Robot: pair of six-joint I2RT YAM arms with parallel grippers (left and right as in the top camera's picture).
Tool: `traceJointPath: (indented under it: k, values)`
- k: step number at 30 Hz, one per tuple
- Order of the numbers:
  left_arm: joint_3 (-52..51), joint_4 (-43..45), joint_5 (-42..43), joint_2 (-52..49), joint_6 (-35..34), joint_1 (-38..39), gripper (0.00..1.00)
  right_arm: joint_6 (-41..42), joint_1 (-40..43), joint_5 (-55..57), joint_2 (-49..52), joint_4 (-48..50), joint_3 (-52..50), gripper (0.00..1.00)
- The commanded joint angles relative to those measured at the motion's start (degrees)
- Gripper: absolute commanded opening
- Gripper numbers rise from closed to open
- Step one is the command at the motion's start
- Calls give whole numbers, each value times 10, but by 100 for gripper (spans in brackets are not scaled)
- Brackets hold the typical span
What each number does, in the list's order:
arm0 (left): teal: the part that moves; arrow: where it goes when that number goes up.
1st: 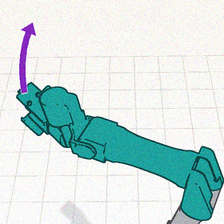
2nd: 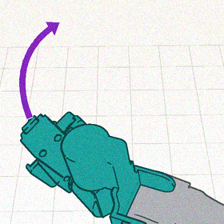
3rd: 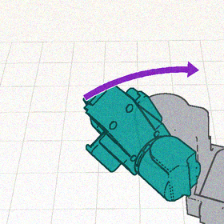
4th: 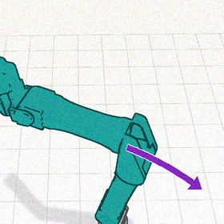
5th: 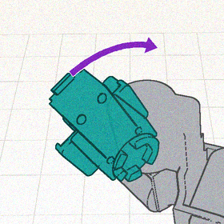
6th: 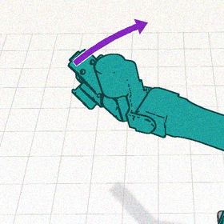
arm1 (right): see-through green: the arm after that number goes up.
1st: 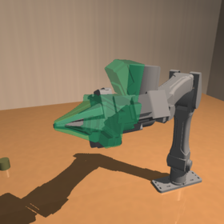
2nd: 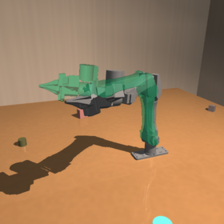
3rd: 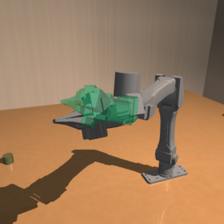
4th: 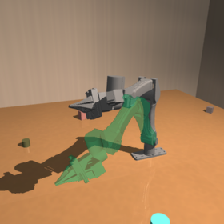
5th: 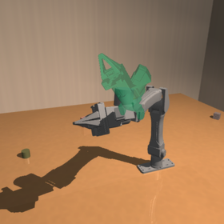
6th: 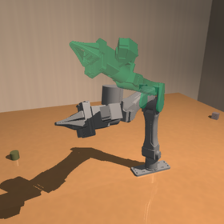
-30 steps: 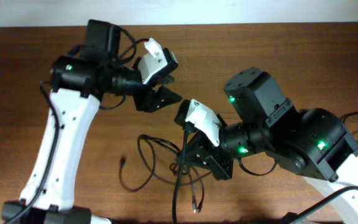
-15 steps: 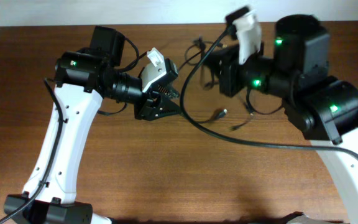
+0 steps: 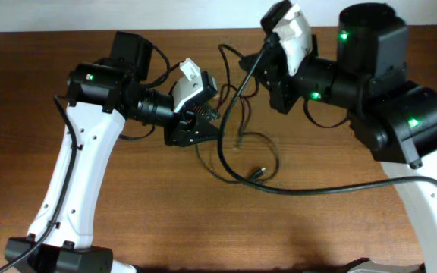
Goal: Untangle cables
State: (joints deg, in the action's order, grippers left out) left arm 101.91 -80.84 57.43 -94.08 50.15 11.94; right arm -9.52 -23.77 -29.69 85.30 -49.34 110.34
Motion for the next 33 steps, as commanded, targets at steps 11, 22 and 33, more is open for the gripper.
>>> traceJointPath:
  k: [11, 22, 33]
  values:
    - [1, 159, -95, -85, 9, 94, 47, 47, -3, -252, -115, -33, 16, 4]
    - [1, 162, -92, -203, 0, 98, 45, 56, -2, -250, -268, -44, 16, 4]
    - [1, 101, -104, -203, -38, 171, 32, 92, 67, 433, -17, -156, 16, 4]
